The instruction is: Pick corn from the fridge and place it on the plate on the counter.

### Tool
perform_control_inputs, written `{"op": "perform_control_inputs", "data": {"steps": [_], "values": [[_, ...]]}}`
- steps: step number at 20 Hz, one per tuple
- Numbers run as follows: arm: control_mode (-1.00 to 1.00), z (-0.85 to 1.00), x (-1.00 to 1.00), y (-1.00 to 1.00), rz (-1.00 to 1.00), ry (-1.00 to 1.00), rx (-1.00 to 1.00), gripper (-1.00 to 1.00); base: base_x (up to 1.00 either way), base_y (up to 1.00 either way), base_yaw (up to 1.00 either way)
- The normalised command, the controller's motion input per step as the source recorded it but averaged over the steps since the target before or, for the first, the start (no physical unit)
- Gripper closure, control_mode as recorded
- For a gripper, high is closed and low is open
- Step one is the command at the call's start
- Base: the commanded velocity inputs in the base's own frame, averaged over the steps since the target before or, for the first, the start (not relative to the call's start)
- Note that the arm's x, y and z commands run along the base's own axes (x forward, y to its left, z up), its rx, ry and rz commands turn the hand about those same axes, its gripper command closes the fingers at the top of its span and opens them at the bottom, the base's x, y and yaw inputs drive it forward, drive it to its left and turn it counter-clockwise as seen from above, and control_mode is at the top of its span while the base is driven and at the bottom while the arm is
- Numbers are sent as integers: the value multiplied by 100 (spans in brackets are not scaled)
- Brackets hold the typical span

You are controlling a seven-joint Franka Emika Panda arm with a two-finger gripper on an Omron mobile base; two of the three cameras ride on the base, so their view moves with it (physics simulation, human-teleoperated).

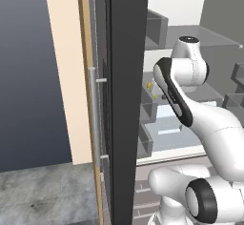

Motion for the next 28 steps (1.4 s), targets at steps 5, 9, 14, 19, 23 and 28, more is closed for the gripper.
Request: {"op": "perform_control_inputs", "data": {"steps": [5, 9, 14, 19, 23, 28], "values": [[-100, -7, 4, -12, 0, -2, 0, -100, 0, 0, 0], [-100, -7, 19, -30, 0, -1, 0, -100, 0, 0, 0], [-100, -3, 21, -9, 0, -15, -3, -100, 0, 0, 0], [-100, 0, 11, 0, 0, -36, -5, -100, 0, 0, 0], [-100, -4, 20, 0, 0, -28, -1, -100, 0, 0, 0], [-100, -1, 45, 0, -3, -1, 2, -100, 0, 0, 0]]}}
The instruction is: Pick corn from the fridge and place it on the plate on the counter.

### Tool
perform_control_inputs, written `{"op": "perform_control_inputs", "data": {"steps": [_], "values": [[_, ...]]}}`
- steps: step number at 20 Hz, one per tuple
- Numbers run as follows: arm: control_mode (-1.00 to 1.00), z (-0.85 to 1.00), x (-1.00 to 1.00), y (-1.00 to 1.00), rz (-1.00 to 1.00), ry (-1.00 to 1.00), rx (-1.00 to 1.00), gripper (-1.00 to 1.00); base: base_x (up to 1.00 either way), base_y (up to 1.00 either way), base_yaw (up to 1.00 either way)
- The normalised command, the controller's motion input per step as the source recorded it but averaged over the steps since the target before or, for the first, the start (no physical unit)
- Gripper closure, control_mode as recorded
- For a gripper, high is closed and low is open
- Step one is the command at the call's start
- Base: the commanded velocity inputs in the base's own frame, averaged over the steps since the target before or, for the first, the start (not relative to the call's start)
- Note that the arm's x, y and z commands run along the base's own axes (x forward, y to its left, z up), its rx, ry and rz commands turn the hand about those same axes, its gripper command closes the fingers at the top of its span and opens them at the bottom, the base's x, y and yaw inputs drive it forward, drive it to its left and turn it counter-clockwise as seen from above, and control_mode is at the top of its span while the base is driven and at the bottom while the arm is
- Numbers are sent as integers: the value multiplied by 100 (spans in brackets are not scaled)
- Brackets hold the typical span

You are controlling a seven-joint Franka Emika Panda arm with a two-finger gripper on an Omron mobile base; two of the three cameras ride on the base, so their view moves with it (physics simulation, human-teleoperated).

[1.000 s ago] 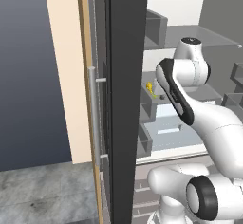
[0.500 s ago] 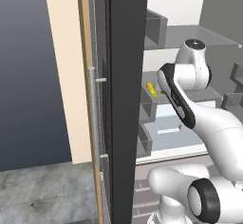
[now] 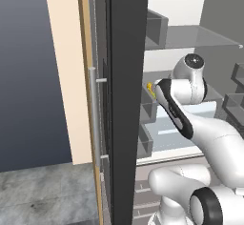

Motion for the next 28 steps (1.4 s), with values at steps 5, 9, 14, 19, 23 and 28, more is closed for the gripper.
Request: {"op": "perform_control_inputs", "data": {"steps": [5, 9, 14, 19, 23, 28], "values": [[-100, -1, 55, 0, -6, 1, 5, -100, 0, 0, 0], [-100, -19, 39, 0, -4, 4, 11, -100, 0, 0, 0], [-100, -38, 40, 0, -3, 3, 5, -100, 0, 0, 0], [-100, -19, 50, 0, 0, 0, 0, -100, 0, 0, 0], [-100, -16, 53, -2, 0, 3, 0, -100, 0, 0, 0], [-100, -8, 60, -7, 0, 4, 0, -100, 0, 0, 0]]}}
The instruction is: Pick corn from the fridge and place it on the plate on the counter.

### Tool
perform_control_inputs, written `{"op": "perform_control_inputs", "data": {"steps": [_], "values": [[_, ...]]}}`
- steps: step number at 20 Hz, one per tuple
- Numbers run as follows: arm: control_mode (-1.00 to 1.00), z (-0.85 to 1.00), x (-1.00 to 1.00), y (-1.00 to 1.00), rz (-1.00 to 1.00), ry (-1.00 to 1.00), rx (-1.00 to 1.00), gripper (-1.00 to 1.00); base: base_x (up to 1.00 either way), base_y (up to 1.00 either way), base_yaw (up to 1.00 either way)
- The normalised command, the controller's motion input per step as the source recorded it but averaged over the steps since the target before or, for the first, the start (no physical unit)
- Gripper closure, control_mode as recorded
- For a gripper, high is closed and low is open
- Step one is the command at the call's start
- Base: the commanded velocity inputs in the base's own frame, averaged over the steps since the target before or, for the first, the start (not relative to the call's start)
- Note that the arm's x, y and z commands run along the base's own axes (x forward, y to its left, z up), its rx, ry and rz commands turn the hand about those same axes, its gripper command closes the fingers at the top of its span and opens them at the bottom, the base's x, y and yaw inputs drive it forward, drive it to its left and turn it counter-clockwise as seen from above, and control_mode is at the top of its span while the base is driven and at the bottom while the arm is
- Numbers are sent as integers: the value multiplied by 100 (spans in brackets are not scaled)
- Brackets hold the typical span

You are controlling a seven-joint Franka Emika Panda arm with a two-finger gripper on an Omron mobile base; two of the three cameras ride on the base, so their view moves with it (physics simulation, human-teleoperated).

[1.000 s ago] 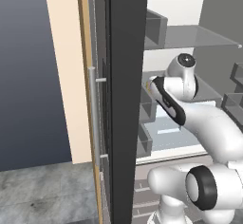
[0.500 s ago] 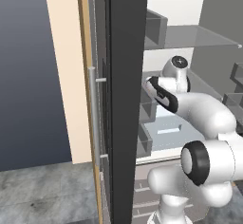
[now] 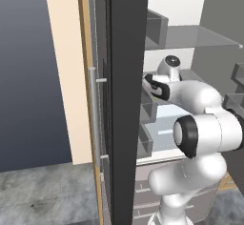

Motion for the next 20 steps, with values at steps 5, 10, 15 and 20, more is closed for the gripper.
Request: {"op": "perform_control_inputs", "data": {"steps": [5, 10, 15, 20], "values": [[-100, -25, 57, -9, 0, 2, 0, -100, 0, 0, 0], [-100, -36, 53, -7, 0, 4, 0, -100, 0, 0, 0], [-100, -42, 44, 0, 0, 6, 0, -100, 0, 0, 0], [-100, -35, 26, 0, 0, 8, 0, 100, 0, 0, 0]]}}
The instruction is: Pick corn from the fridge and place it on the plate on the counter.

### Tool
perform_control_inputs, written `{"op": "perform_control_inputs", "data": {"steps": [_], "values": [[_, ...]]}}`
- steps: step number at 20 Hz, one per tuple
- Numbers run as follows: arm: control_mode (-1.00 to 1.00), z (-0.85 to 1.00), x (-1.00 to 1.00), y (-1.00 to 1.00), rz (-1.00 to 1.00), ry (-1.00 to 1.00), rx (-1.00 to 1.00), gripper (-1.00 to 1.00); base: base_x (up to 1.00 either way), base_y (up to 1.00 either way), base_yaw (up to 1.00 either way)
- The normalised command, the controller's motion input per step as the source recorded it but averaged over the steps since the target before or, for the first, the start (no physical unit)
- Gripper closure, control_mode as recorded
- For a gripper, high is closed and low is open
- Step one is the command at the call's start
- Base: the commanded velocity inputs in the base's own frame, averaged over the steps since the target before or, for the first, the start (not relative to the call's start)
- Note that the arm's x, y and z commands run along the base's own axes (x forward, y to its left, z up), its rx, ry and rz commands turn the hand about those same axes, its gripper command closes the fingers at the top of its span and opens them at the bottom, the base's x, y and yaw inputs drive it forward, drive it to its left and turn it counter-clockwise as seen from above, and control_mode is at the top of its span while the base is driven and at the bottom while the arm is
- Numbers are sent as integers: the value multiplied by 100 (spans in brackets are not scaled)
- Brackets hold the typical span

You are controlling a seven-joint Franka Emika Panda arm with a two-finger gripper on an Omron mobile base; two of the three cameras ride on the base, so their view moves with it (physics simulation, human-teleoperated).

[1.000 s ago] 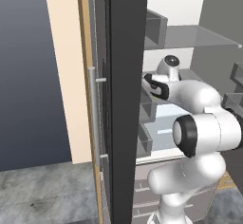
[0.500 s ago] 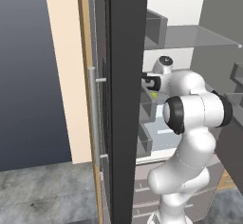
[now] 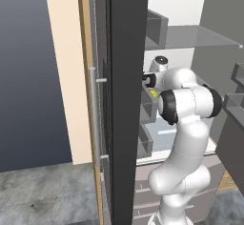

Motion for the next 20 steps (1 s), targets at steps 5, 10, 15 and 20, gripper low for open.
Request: {"op": "perform_control_inputs", "data": {"steps": [5, 10, 15, 20], "values": [[-100, -11, 2, 0, 0, 5, 0, 100, 0, 0, 0], [-100, -3, -10, 0, 0, 1, 0, 100, 0, 0, 0], [-100, 0, -67, 0, 0, -5, 0, 100, 0, 0, 0], [-100, 1, -97, -18, -1, -1, 0, 100, 0, 0, 0]]}}
